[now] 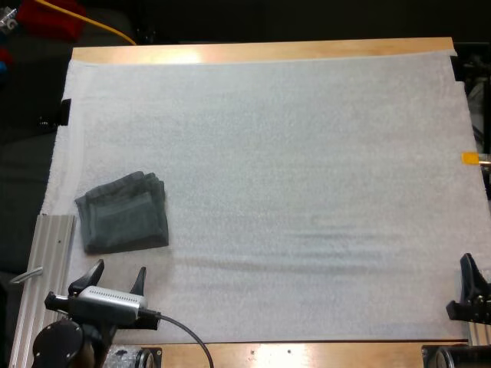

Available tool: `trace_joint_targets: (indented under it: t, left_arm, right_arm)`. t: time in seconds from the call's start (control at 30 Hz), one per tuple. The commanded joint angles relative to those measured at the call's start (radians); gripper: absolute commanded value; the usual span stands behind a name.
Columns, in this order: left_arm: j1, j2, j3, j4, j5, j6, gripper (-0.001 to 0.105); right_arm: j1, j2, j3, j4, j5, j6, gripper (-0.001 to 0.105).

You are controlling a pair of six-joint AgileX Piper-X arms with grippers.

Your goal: Pick towel from pile, fold and stack

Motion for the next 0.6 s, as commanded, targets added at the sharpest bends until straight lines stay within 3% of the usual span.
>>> trace_joint_targets:
  t: [0.0, 0.37, 0.57]
  left_arm:
    - [0.0, -0.138, 0.006, -0.017, -0.008, -0.005, 0.061]
    - [0.0, -0.138, 0.025, -0.038, -0.008, -0.005, 0.061]
    - [0.0, -0.138, 0.025, -0.038, -0.008, -0.005, 0.061]
  right_arm:
    - [-0.004, -0.038, 0.008, -0.013, -0.007, -0.005, 0.061]
    - [-0.004, -0.039, 0.111, -0.005, -0.007, -0.005, 0.061]
    - [-0.004, -0.037, 0.115, -0.004, -0.007, -0.005, 0.061]
